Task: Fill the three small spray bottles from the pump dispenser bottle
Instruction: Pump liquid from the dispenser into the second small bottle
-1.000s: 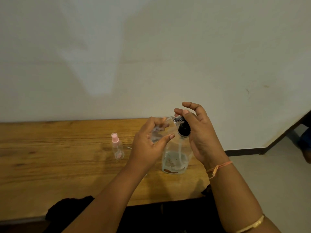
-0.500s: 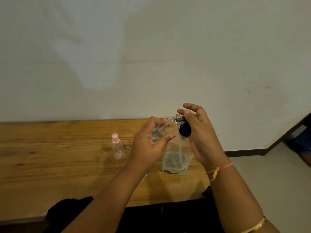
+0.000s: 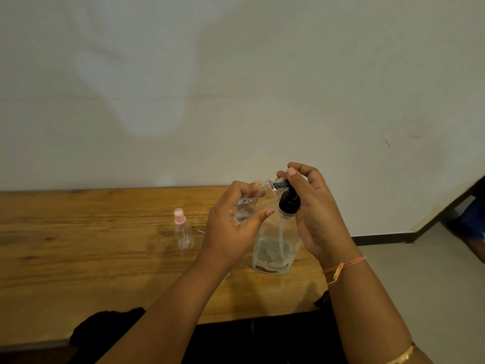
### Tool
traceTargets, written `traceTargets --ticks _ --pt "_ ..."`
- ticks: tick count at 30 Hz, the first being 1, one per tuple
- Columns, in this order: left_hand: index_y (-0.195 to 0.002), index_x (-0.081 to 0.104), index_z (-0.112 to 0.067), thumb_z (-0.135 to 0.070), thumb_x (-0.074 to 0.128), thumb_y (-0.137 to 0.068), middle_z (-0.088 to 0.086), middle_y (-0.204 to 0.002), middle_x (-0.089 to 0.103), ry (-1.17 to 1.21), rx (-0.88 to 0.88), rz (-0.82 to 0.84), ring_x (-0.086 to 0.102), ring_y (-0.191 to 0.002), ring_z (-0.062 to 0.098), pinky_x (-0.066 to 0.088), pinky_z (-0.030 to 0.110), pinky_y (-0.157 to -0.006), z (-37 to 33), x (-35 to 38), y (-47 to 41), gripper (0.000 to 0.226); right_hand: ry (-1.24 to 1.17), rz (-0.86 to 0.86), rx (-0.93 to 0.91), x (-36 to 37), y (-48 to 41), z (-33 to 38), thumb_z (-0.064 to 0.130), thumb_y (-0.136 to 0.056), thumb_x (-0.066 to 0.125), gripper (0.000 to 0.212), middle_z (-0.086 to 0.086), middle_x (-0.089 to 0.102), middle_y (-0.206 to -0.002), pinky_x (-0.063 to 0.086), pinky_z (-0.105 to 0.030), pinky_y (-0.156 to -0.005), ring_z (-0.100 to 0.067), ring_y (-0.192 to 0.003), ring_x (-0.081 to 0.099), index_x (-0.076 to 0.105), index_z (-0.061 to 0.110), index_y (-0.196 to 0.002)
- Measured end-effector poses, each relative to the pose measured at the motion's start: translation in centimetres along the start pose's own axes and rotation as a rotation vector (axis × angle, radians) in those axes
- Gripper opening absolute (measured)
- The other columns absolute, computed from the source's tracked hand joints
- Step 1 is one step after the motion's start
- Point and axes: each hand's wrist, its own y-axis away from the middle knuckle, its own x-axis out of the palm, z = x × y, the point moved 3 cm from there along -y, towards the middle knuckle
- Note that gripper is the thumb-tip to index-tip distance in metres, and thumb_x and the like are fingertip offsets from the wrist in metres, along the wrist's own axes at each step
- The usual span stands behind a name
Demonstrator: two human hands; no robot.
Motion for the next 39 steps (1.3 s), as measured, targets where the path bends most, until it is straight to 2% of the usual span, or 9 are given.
traceTargets --ticks 3,5,9,12,16,20,26,32,39 --pt "-0.092 0.051 -0.037 -0.019 0.075 -0.074 -0.021 -0.101 0.062 -0.042 0.001 0.016 0.058 -0.101 -0.01 0.043 0.004 -0.08 0.4 0.0 0.1 0.035 0.049 0.0 -0.017 -0.1 0.0 0.1 0.025 -0.095 0.05 0.012 0.002 0.064 -0.097 0.046 -0.028 -0.085 -0.01 -0.092 0.058 0.054 0.029 -0.105" --pt "-0.095 0.051 -0.038 -0.019 0.074 -0.075 -0.019 -0.102 0.063 -0.064 0.0 0.022 0.058 -0.101 -0.007 0.044 0.005 -0.078 0.5 0.0 0.2 0.036 0.067 0.011 -0.021 0.0 0.0 0.1 0.024 -0.095 0.049 0.013 0.002 0.063 -0.096 0.046 -0.026 -0.08 -0.008 -0.088 0.057 0.053 0.03 -0.105" --pt "-0.094 0.052 -0.039 -0.018 0.075 -0.075 -0.018 -0.102 0.064 -0.054 0.008 0.006 0.059 -0.101 -0.004 0.045 0.006 -0.078 0.4 0.0 0.2 0.037 0.035 -0.006 -0.026 -0.2 0.2 0.1 0.025 -0.094 0.051 0.012 0.003 0.065 -0.093 0.046 -0.033 -0.089 -0.012 -0.094 0.059 0.054 0.032 -0.102" --pt "-0.091 0.051 -0.038 -0.03 0.072 -0.072 -0.02 -0.1 0.063 -0.029 0.018 -0.007 0.059 -0.103 -0.006 0.045 0.009 -0.083 -0.1 -0.1 0.1 0.029 -0.019 -0.027 -0.025 -0.3 0.1 -0.1 0.03 -0.089 0.057 0.013 0.002 0.067 -0.097 0.045 -0.036 -0.095 -0.016 -0.101 0.06 0.056 0.03 -0.102" --pt "-0.09 0.051 -0.037 -0.034 0.07 -0.07 -0.021 -0.099 0.064 -0.004 0.017 -0.014 0.06 -0.104 -0.005 0.046 0.01 -0.084 -0.2 0.0 0.0 0.028 -0.013 -0.037 -0.014 -0.2 0.1 -0.3 0.034 -0.089 0.056 0.015 0.002 0.066 -0.098 0.045 -0.036 -0.095 -0.015 -0.1 0.06 0.057 0.025 -0.1" --pt "-0.09 0.051 -0.038 -0.025 0.073 -0.073 -0.025 -0.097 0.062 -0.025 0.018 -0.007 0.057 -0.101 -0.01 0.044 0.005 -0.081 0.0 0.0 0.1 0.031 0.033 -0.02 -0.021 0.0 0.1 -0.3 0.032 -0.093 0.051 0.008 0.004 0.065 -0.096 0.045 -0.032 -0.09 -0.012 -0.096 0.059 0.055 0.029 -0.099" --pt "-0.095 0.052 -0.045 -0.026 0.074 -0.075 -0.021 -0.101 0.062 -0.06 0.026 -0.03 0.059 -0.102 -0.003 0.047 0.01 -0.083 0.8 0.1 0.4 0.035 0.124 0.0 -0.041 0.1 0.0 0.2 0.025 -0.097 0.045 0.013 0.007 0.062 -0.089 0.045 -0.021 -0.073 -0.004 -0.083 0.056 0.051 0.032 -0.106" --pt "-0.091 0.05 -0.037 -0.013 0.075 -0.076 -0.023 -0.098 0.061 -0.045 0.026 -0.023 0.057 -0.101 -0.012 0.043 0.005 -0.08 0.0 0.0 0.2 0.038 -0.017 -0.032 -0.036 -0.2 0.4 -0.1 0.03 -0.09 0.055 0.012 0.004 0.068 -0.095 0.046 -0.032 -0.091 -0.014 -0.1 0.061 0.056 0.028 -0.102" --pt "-0.091 0.05 -0.04 -0.017 0.074 -0.076 -0.02 -0.099 0.062 -0.053 0.015 -0.005 0.057 -0.103 -0.009 0.045 0.007 -0.082 0.2 0.1 0.1 0.036 -0.002 -0.007 -0.012 -0.1 0.0 0.3 0.024 -0.093 0.052 0.012 0.0 0.064 -0.099 0.045 -0.027 -0.087 -0.009 -0.094 0.058 0.053 0.031 -0.103"
